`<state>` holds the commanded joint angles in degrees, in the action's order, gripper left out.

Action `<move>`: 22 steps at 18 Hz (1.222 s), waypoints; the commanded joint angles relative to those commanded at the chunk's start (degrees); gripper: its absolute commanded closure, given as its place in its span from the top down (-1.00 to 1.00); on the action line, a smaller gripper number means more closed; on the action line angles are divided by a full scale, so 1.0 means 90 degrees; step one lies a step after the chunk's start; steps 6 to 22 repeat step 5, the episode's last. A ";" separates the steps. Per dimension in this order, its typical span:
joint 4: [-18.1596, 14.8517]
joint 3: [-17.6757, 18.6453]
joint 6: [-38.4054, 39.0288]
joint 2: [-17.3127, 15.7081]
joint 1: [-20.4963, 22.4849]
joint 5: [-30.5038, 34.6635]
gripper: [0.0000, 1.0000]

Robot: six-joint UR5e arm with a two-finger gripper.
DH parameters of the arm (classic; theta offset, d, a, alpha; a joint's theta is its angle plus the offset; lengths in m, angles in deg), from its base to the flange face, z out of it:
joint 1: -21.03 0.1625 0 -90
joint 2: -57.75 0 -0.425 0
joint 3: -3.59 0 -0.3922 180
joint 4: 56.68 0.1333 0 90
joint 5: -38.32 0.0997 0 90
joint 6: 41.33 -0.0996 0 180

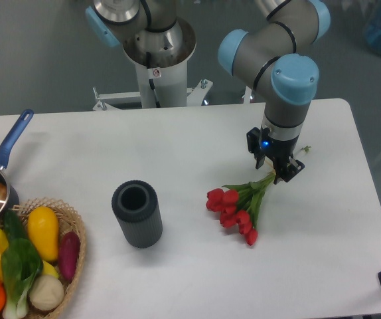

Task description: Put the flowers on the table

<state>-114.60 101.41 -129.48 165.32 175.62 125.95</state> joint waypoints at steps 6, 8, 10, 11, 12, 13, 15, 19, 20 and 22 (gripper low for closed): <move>0.0361 -0.0078 -0.0069 0.0127 0.0059 -0.0029 1.00; 0.0361 -0.0078 -0.0069 0.0127 0.0059 -0.0029 1.00; 0.0361 -0.0078 -0.0069 0.0127 0.0059 -0.0029 1.00; 0.0361 -0.0078 -0.0069 0.0127 0.0059 -0.0029 1.00; 0.0361 -0.0078 -0.0069 0.0127 0.0059 -0.0029 1.00; 0.0361 -0.0078 -0.0069 0.0127 0.0059 -0.0029 1.00; 0.0361 -0.0078 -0.0069 0.0127 0.0059 -0.0029 1.00; 0.0361 -0.0078 -0.0069 0.0127 0.0059 -0.0029 1.00; 0.0361 -0.0078 -0.0069 0.0127 0.0059 -0.0029 1.00; 0.0361 -0.0078 -0.0069 0.0127 0.0059 -0.0029 1.00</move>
